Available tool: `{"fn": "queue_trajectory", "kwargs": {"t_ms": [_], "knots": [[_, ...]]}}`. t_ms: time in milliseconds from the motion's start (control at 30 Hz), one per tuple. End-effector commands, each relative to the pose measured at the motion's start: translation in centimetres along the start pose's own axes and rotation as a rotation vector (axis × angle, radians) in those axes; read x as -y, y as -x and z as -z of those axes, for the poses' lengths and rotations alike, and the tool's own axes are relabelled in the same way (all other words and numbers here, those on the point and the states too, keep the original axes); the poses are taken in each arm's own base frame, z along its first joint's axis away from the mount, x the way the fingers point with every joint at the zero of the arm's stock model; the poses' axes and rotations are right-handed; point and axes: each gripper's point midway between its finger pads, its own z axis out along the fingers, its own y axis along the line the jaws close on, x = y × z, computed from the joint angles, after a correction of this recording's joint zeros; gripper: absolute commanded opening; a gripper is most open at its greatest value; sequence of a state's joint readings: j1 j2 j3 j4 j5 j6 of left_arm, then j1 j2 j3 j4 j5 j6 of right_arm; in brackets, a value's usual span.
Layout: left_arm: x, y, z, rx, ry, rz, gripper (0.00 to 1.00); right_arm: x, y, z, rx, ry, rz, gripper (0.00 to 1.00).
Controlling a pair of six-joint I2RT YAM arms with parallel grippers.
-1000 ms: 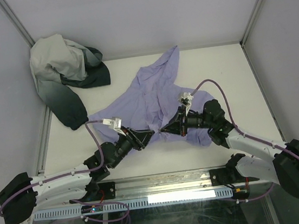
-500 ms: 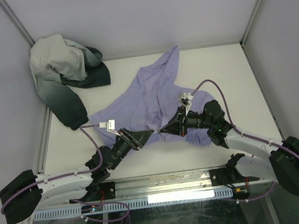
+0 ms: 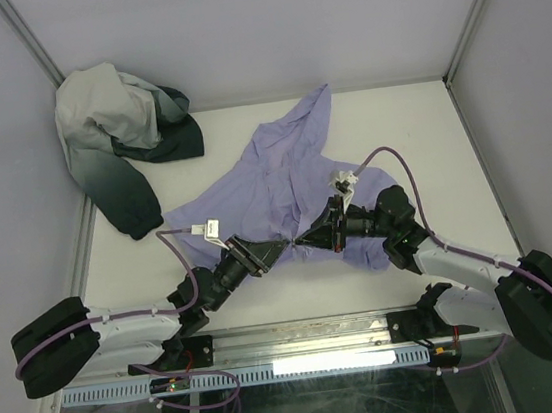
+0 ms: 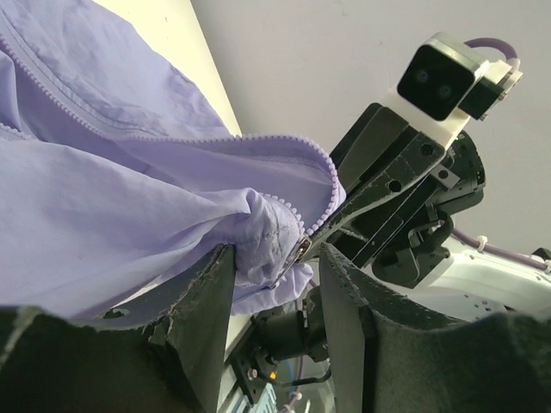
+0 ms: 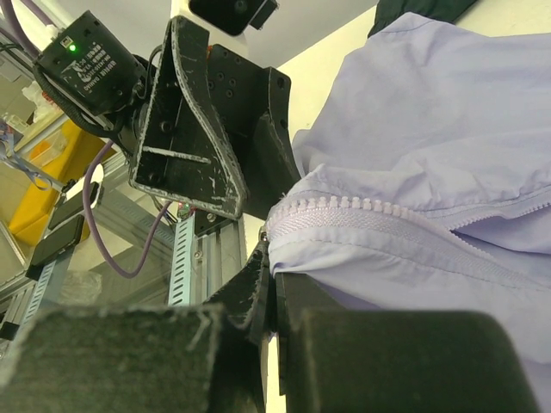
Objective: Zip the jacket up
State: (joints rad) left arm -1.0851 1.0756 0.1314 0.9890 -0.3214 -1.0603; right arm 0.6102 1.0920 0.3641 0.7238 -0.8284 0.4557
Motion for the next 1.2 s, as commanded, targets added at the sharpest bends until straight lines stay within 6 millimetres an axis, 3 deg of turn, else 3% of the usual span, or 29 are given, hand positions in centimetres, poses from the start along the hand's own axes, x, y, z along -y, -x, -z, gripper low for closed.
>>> {"fn": "queue_trajectory", "kwargs": {"t_ms": [0,133,333,600,767,900,1033,1167], "knots": [[3.6,1.2,-0.5,0.036,-0.127,0.066,0.42,-0.9,1.5,-0.2,0.046,0.045,0.052,0.00],[3.7,1.4,-0.2,0.050,-0.145,0.082,0.32,-0.8,1.4,-0.1,0.046,0.042,0.050,0.00],[3.4,1.1,-0.2,0.036,-0.133,0.071,0.00,-1.0,1.6,-0.2,0.049,0.048,0.045,0.00],[2.9,-0.8,-0.7,-0.094,-0.070,-0.089,0.00,-1.1,2.7,-0.4,0.059,0.044,0.046,0.00],[1.2,-2.6,-0.6,-0.232,0.016,-0.266,0.00,-0.9,3.8,-0.6,0.059,0.035,0.042,0.00],[0.5,-3.8,-0.3,-0.316,0.036,-0.345,0.00,0.2,4.6,-0.9,0.040,-0.003,0.018,0.00],[-1.5,-4.4,-0.2,-0.361,0.120,-0.384,0.00,0.3,5.8,-0.5,0.069,0.006,0.023,0.00],[-2.2,-5.2,0.0,-0.421,0.128,-0.427,0.00,1.8,5.7,-0.3,0.054,-0.034,-0.015,0.00]]}}
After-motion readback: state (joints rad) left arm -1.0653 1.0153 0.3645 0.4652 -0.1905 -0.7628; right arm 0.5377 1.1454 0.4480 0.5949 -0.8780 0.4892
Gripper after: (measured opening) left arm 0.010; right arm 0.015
